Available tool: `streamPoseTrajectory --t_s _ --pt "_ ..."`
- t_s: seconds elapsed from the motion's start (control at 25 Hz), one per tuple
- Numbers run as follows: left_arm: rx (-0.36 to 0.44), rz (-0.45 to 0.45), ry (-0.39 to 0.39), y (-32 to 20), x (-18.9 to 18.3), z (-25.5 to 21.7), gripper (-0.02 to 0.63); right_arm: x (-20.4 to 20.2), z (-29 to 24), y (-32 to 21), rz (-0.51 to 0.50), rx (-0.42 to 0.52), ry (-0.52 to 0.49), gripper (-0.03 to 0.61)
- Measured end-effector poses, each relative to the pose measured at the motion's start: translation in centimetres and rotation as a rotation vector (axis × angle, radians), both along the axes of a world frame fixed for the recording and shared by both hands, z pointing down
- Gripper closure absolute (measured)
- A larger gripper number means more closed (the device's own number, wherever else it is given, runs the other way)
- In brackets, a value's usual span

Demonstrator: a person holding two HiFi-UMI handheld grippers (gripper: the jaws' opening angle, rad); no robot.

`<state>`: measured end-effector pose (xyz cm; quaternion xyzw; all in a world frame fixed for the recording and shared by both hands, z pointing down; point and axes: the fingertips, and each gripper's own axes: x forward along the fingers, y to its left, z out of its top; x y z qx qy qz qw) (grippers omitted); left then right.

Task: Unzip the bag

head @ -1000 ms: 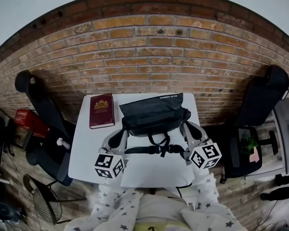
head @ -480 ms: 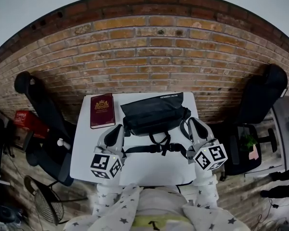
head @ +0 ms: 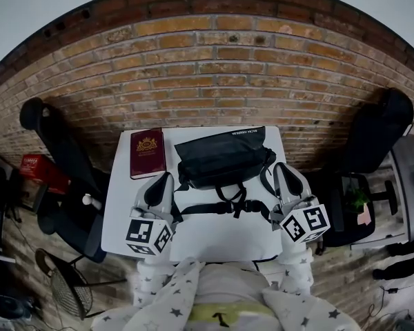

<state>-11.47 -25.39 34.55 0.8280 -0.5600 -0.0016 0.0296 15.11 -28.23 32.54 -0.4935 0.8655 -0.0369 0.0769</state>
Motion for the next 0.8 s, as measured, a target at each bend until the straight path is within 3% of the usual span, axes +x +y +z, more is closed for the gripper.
streamPoseTrajectory --t_s 0.8 --pt "-0.006 -0.015 -0.043 -0.58 -0.29 0.31 0.615 0.82 0.96 -0.53 0.018 -0.028 0.005 0.571"
